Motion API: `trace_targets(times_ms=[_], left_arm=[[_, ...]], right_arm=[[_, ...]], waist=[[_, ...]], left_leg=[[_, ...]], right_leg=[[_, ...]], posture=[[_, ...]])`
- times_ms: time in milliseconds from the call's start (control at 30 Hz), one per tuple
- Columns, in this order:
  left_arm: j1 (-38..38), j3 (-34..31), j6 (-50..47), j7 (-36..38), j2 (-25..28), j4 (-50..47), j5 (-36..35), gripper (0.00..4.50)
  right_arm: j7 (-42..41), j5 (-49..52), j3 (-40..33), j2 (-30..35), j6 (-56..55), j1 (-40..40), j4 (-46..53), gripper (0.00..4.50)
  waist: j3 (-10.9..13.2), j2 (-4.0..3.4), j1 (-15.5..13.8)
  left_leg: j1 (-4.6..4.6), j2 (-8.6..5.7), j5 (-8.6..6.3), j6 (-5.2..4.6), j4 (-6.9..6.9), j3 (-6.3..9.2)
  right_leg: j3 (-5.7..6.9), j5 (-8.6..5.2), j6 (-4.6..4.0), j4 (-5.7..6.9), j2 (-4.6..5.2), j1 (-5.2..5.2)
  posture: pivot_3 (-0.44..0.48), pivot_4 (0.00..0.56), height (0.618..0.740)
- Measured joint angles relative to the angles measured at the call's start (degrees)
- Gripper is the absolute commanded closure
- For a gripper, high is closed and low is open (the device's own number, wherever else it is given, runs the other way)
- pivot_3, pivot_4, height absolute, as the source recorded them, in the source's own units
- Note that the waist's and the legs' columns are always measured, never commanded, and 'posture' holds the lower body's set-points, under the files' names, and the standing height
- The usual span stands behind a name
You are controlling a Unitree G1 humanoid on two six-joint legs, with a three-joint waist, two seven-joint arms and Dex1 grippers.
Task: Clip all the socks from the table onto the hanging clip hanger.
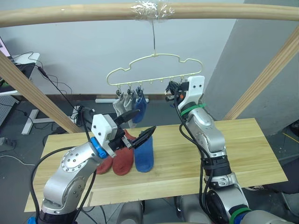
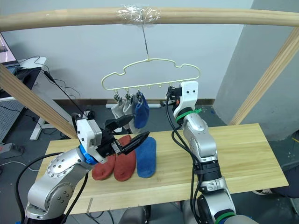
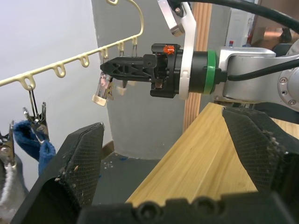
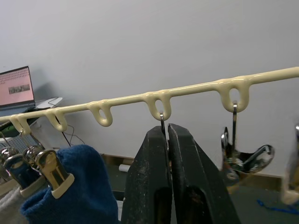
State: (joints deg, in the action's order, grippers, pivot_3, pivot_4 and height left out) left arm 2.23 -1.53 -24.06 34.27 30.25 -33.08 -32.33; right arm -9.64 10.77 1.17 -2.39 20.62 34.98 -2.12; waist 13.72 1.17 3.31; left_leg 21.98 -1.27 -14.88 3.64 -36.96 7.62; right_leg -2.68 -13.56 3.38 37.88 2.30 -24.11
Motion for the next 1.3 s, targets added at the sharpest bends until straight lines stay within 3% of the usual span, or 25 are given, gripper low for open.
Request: trace_targets(times_ms=[100,333,600,767,867,1133,1300], left_arm=[[-1.2,4.2,-1.12,-1.17,1.59,2.58,6.37,0.0],[5.5,13.86,-2.56,-8.19,-1.97,23.39,22.51,0.0],[11.18,20.04,-1.68,-9.66,-7.3,39.44,31.59,0.0],[12.06,20.51,-3.1,-7.15,-7.29,40.62,33.16,0.0],[11.92,20.53,-2.99,-4.79,-7.22,40.64,33.28,0.57],[10.29,22.09,1.81,-0.65,-6.42,40.5,35.05,2.98],[9.17,21.54,3.59,0.09,-7.45,40.44,35.14,4.11]], right_arm=[[-1.75,0.56,-0.06,2.67,1.96,0.22,1.08,4.48],[-6.49,4.75,-0.44,10.07,14.44,0.61,8.08,4.48],[-6.44,7.59,-2.08,12.38,21.86,0.62,13.23,4.48],[-5.51,8.28,-2.17,12.04,22.8,0.65,13.61,4.48],[-5.06,8.36,-2.17,12.0,22.8,0.66,13.65,4.5],[-4.92,8.42,-2.19,12.05,22.67,0.64,13.68,4.5],[-5.06,8.52,-2.25,12.6,22.82,0.6,13.68,4.5]], waist=[[-0.01,-0.02,0.01],[-0.03,-0.05,-0.08],[-0.08,-0.09,0.74],[-0.09,-0.09,1.0],[-0.09,-0.09,1.16],[-0.11,-0.1,1.38],[-0.13,-0.11,1.37]], left_leg=[[-0.03,-0.01,0.0,0.0,0.0,-0.02],[-0.04,0.01,0.01,-0.01,-0.04,0.04],[-0.02,0.02,0.0,-0.01,0.0,0.03],[-0.02,0.0,0.0,-0.01,-0.05,0.02],[-0.03,0.0,0.0,-0.01,-0.05,0.03],[-0.02,0.0,0.0,-0.01,-0.03,0.05],[-0.02,0.0,0.01,-0.01,-0.05,0.04]], right_leg=[[-0.03,0.0,0.0,0.0,0.0,0.02],[0.01,-0.01,0.0,0.01,-0.07,0.06],[-0.01,0.0,0.0,0.0,-0.05,0.04],[-0.01,0.0,0.01,0.0,-0.02,0.06],[-0.01,0.0,0.01,0.01,-0.02,0.06],[-0.01,0.0,0.0,0.0,-0.01,0.06],[-0.01,0.0,0.0,0.0,-0.01,0.07]], posture=[[-0.053,0.198,0.74],[-0.099,0.203,0.74],[-0.125,0.204,0.74],[-0.127,0.203,0.74],[-0.131,0.199,0.74],[-0.127,0.19,0.74],[-0.118,0.185,0.74]])
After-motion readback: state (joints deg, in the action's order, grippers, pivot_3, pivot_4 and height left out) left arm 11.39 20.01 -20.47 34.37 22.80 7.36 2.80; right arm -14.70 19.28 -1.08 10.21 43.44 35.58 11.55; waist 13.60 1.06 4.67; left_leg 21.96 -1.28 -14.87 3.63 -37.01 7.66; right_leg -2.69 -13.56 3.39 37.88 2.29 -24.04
